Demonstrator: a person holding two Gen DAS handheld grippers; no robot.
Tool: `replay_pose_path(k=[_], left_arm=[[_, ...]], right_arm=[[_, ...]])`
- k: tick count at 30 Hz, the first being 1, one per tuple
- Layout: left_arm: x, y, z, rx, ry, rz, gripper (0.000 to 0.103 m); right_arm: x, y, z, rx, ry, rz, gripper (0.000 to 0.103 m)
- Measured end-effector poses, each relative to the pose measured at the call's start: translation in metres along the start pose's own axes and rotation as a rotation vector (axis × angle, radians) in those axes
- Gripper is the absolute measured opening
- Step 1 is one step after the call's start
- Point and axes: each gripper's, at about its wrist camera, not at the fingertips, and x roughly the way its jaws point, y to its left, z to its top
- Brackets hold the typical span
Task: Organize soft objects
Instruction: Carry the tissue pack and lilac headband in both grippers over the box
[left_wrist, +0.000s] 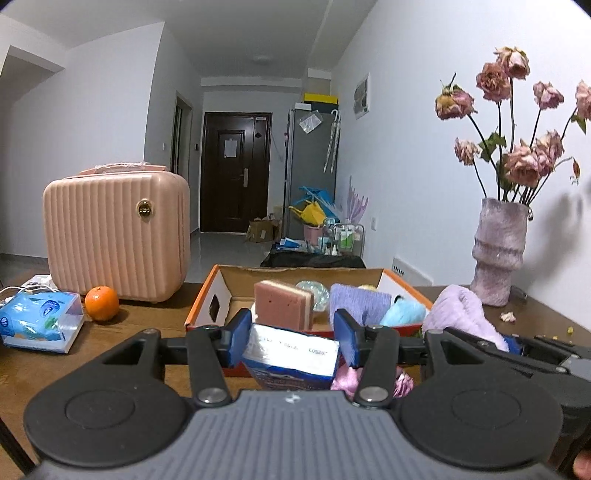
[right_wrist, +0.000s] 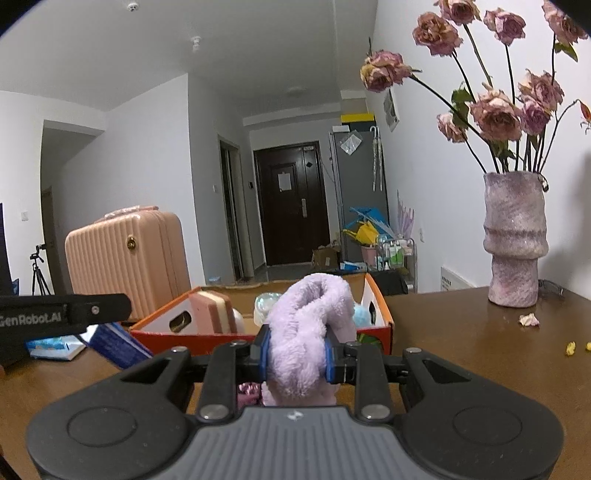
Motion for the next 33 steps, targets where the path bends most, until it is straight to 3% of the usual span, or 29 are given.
replay_pose_path(k=[15,33], left_arm=[[0.032,-0.014,0.026,-0.063,-0.044,-0.017,0.050],[0.104,-0.024,0.047,-0.060,-0.067,0.002,0.050]], right_arm=[[0.025,-0.005,0.017,0.015,-0.040,0.005,0.026],[0.099,-0.008,0.031,-0.004,-0.050,0.011,0.026]])
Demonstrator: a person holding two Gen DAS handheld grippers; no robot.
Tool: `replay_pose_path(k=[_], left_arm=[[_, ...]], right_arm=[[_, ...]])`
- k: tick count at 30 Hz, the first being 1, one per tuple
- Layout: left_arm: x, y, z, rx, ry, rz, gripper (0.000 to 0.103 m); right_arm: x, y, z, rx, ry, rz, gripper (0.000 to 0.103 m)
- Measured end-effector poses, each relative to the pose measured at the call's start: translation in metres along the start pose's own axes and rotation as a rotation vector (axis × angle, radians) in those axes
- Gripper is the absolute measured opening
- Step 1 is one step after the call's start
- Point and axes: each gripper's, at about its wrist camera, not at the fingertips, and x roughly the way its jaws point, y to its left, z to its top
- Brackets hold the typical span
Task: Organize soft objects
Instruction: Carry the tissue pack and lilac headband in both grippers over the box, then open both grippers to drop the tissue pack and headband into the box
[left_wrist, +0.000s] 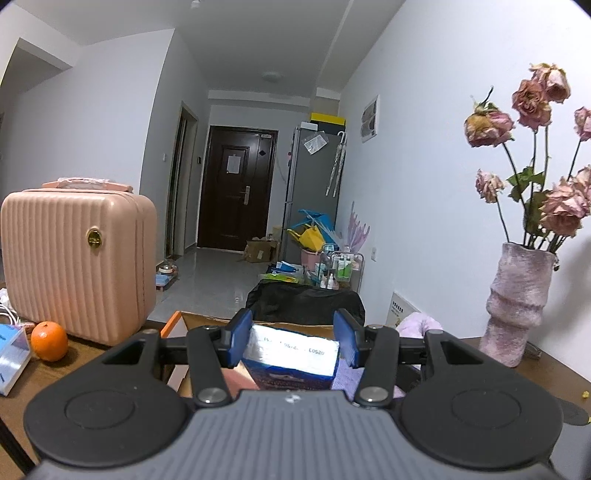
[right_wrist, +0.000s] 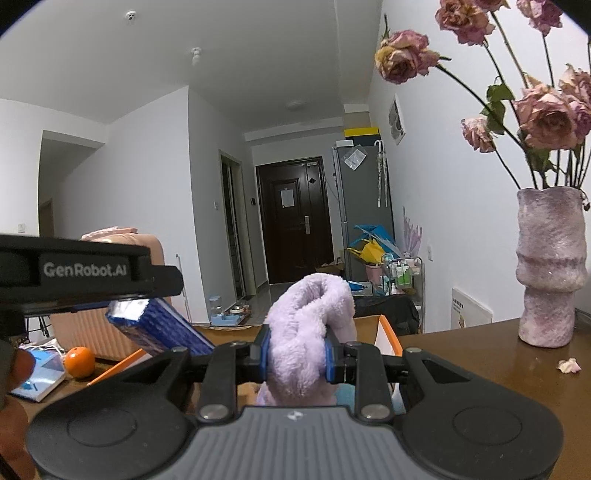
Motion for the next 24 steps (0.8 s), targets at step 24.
replay_pose_path(k=[24], left_arm=[[0.092,0.018,-0.003,0.016,0.042,0.100,0.051]], right_arm=[[0.078,-0.001,0.002,-0.033,0.058,0.017,0.028]])
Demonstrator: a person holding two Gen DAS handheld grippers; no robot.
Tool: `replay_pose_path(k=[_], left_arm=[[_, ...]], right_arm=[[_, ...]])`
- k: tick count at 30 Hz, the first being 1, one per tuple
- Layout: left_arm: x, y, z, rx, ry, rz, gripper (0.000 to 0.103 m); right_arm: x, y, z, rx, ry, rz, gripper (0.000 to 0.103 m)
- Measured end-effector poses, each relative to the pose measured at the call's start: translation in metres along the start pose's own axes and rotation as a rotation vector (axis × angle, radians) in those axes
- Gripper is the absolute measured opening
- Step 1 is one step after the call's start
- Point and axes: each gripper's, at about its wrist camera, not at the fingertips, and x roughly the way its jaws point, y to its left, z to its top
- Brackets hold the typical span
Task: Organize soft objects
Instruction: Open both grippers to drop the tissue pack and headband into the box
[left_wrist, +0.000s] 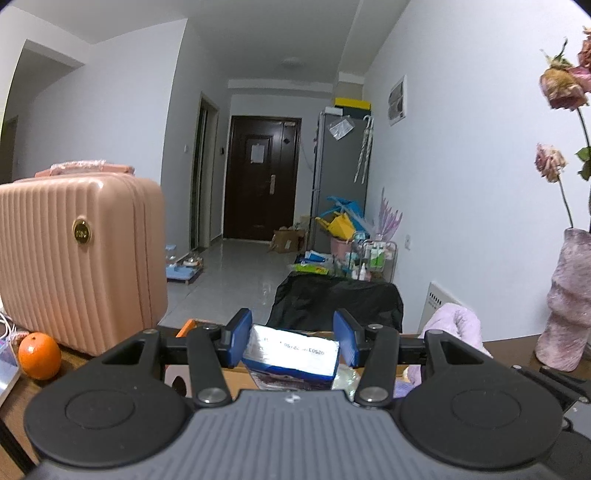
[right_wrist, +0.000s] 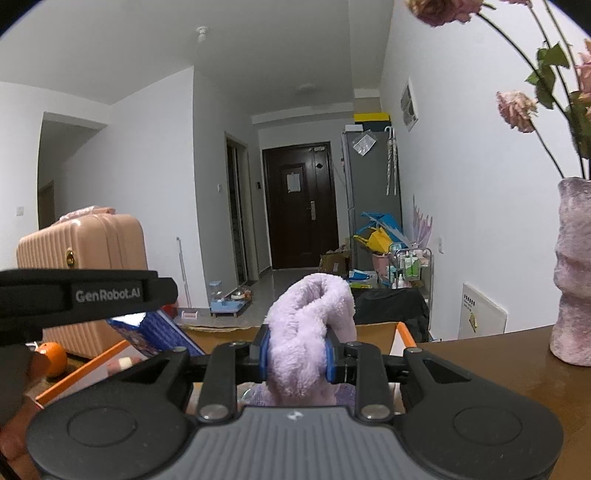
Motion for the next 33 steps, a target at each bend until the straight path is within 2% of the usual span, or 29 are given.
replay_pose_path(k=[3,5,9,10,11,13,17,33], left_arm=[[0.003,0.001,-0.001,0.001,0.012,0.006,0.052],[0.004,0.002,-0.003,0.009,0.020,0.015,0.057],[0.005,0.004,-0.004,0.002,0.021,0.039,0.084],[0.004,0.005,-0.003,0.000,0.020,0.047,0.088],[0.004,0.006,-0.003,-0.005,0.021,0.056,0.098],[0.004,0.007,-0.004,-0.010,0.017,0.081,0.103],[0.007,0.008,-0.005,-0.012,0.044,0.092,0.103],[0.001,0.018,-0.007,-0.024,0.051,0.123,0.103]], right_arm=[[0.005,-0.001,-0.001,-0.008,0.025,0.000,0.034],[0.006,-0.002,-0.003,-0.005,0.037,-0.007,0.048],[0.007,-0.004,-0.005,-0.008,0.054,-0.031,0.059],[0.007,-0.005,-0.005,-0.007,0.058,-0.037,0.068],[0.007,-0.005,-0.006,-0.005,0.060,-0.044,0.080],[0.006,-0.006,-0.007,0.003,0.054,-0.060,0.093],[0.003,-0.008,-0.008,0.004,0.043,-0.079,0.101],[-0.008,-0.006,-0.010,0.009,0.006,-0.076,0.103]])
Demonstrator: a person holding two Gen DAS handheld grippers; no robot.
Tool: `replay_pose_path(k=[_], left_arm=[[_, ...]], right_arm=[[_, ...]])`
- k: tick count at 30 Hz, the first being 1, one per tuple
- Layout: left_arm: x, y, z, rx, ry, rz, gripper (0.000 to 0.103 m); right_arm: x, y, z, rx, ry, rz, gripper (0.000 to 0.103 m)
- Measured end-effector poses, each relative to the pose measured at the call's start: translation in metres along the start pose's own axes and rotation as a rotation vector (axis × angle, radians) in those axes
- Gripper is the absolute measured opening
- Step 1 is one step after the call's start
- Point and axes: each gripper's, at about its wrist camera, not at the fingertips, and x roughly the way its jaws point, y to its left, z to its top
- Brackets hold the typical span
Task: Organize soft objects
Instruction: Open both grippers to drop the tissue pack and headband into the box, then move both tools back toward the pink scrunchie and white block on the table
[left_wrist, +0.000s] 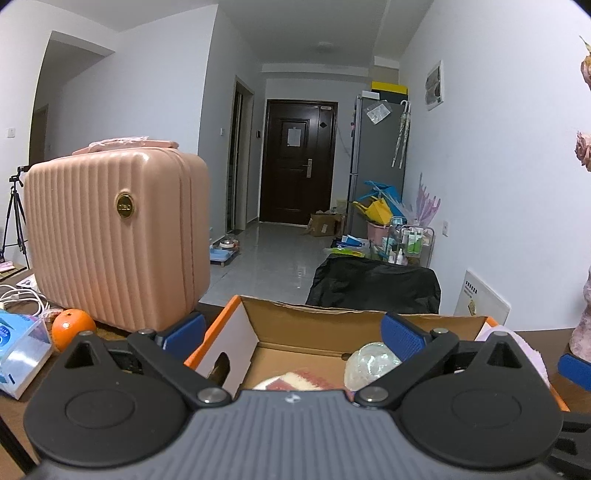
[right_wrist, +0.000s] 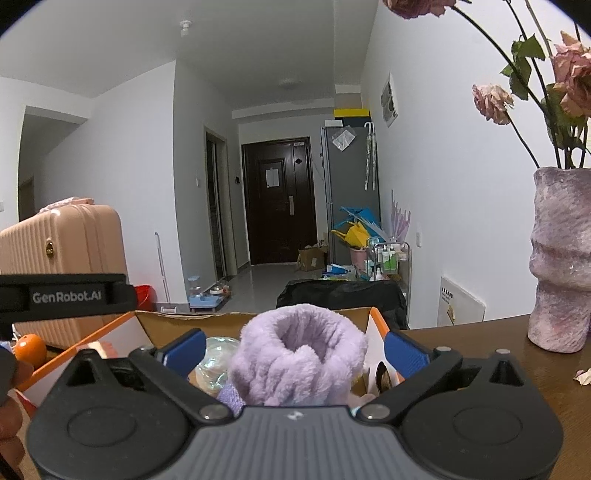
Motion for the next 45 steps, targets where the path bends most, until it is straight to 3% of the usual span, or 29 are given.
replay_pose_path(k=[20,45], left_arm=[[-0.055,0.023,-0.016,0.017,-0.028,0.011,0.103],[-0.147,0.062,-0.057,0.076,0.034,-0.003,0.103]], right_arm=[[-0.065,0.007,-0.013,-0.011,-0.069,-0.009,0.103],[-0.159,0.026,-0.044,-0.010,-0.012,-0.016,0.103]])
